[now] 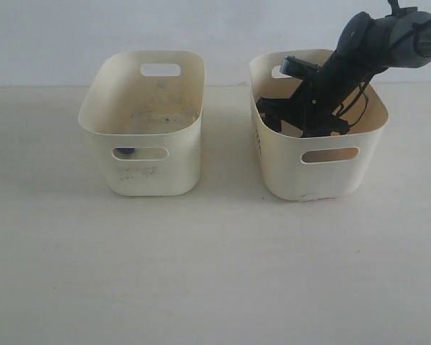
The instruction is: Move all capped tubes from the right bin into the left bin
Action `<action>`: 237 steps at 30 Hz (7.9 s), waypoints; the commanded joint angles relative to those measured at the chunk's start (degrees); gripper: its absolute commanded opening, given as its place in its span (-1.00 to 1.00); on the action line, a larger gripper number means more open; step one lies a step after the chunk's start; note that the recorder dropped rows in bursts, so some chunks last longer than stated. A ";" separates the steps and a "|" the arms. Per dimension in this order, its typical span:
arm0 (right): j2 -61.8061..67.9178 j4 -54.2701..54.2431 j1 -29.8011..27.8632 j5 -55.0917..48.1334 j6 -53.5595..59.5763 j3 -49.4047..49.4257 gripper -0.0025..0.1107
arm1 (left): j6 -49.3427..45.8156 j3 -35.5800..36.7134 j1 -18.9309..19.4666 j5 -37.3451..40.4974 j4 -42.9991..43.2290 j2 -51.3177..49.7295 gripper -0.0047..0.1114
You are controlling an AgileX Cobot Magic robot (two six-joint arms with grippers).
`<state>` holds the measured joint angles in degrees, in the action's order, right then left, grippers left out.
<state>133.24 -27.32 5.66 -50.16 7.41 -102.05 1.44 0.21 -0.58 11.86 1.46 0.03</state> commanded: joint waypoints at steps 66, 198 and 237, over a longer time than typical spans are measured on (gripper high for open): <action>3.86 1.30 2.93 6.74 -2.55 -0.32 -0.29 | 0.54 -0.21 0.02 -0.26 -0.36 -0.03 -0.84; -23.10 19.66 -5.04 -12.52 -1.54 -0.32 0.07 | 0.54 -0.21 0.02 -0.26 -0.36 -0.03 -0.84; -20.33 15.86 -5.09 -4.94 -11.03 12.12 -0.96 | 0.54 -0.21 0.02 -0.26 -0.36 -0.03 -0.84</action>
<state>112.82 -9.14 0.69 -52.89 -3.33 -89.05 1.44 0.21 -0.58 11.86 1.46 0.03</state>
